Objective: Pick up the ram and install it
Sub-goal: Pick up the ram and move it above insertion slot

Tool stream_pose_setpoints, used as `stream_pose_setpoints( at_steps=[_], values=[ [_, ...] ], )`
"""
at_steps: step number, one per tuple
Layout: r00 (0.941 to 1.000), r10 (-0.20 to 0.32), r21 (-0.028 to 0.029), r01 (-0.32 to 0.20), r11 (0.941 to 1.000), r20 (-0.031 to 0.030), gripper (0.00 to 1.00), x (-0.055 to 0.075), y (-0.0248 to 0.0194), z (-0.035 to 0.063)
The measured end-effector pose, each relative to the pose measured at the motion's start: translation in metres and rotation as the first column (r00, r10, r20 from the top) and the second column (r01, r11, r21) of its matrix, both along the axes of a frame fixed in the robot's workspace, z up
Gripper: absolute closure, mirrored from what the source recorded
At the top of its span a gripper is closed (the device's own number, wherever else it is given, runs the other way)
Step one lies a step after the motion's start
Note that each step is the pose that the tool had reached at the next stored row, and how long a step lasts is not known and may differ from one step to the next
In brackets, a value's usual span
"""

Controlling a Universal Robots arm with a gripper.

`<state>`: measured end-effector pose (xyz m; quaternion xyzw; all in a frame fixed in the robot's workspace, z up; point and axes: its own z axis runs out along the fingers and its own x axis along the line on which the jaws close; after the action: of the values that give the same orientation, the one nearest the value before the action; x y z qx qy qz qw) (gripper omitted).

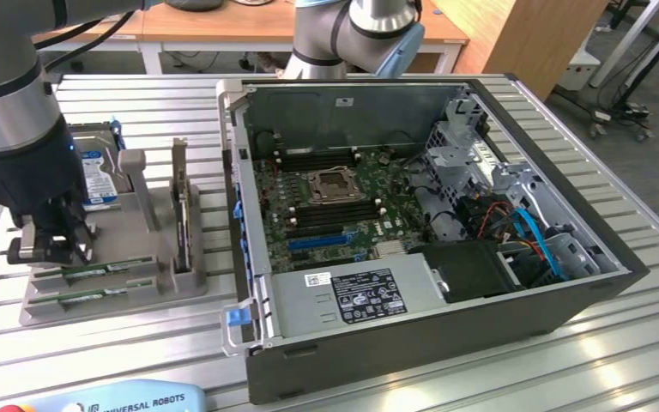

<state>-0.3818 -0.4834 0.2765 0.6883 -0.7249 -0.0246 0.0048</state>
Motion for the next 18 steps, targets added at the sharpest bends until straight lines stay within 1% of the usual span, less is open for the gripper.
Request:
stream_pose_setpoints(
  at_steps=[18],
  values=[
    [1.0000, 0.000, 0.0000, 0.000, 1.0000, 0.0000, 0.63, 0.000, 0.0000, -0.0166]
  ],
)
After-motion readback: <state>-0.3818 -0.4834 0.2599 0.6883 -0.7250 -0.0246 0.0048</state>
